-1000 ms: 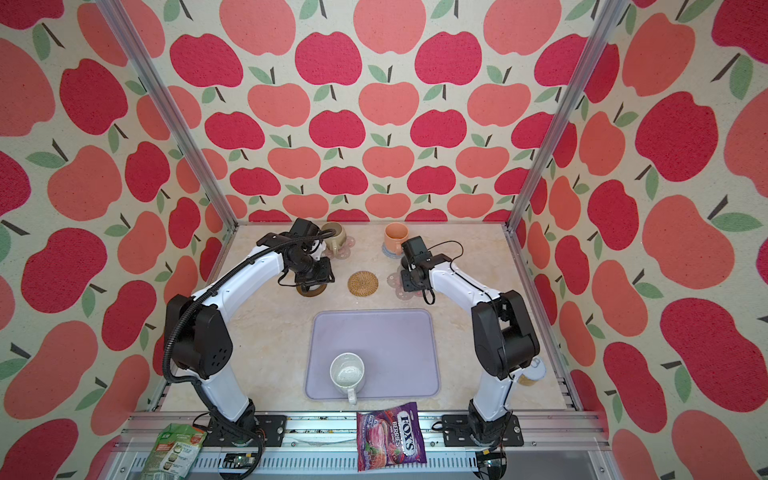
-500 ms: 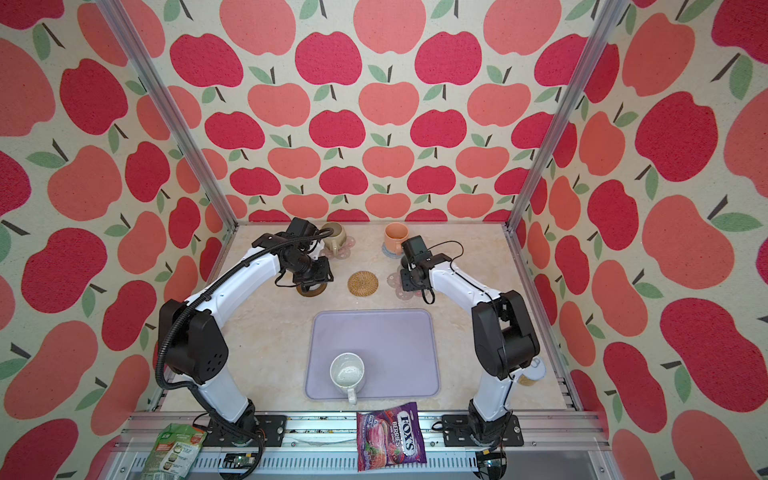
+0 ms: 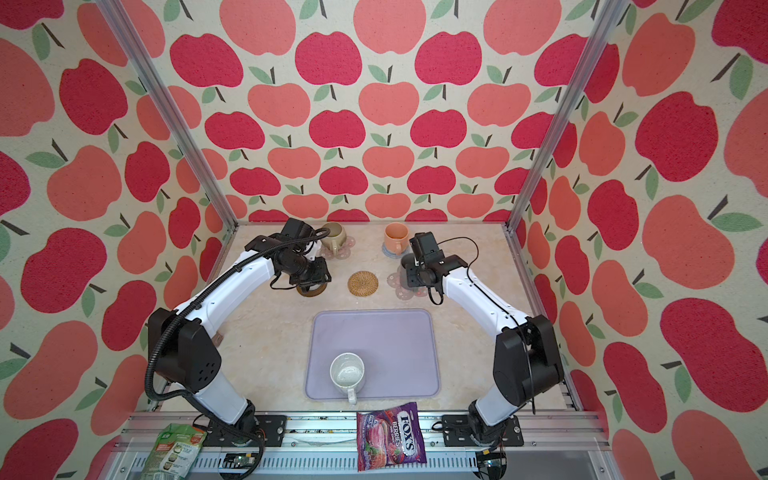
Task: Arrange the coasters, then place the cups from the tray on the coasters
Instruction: 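Lower grey mug onto pink flower coaster and open right gripper, then raise right gripper up and away from grey mug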
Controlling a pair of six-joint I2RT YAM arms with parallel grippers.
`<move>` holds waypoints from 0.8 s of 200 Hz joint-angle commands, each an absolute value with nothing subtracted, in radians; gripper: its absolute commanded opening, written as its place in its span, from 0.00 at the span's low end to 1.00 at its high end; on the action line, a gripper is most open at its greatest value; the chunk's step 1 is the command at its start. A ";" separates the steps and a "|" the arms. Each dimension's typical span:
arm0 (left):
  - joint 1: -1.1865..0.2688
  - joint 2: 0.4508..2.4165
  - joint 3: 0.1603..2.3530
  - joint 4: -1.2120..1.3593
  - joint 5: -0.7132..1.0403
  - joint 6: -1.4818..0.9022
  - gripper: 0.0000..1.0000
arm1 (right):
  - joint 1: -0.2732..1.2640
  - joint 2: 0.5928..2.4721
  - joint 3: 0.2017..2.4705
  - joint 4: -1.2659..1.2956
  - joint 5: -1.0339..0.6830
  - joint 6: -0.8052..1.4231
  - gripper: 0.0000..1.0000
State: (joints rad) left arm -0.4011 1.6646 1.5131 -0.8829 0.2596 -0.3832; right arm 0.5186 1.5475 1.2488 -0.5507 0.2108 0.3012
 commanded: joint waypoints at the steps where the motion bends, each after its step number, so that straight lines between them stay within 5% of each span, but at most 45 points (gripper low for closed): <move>1: -0.417 1.627 1.495 -0.915 0.244 -0.401 0.40 | 0.518 1.470 1.206 -0.605 0.254 0.331 0.42; 160: -0.637 1.390 1.318 -0.968 0.051 -0.555 0.41 | 0.545 1.088 0.992 -0.738 0.333 0.428 0.46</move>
State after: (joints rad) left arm -0.6079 1.4441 1.3567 -0.9401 0.1139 -0.4908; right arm 0.5301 1.1267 1.0241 -0.6994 0.3462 0.3923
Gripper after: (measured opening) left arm 0.407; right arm 0.463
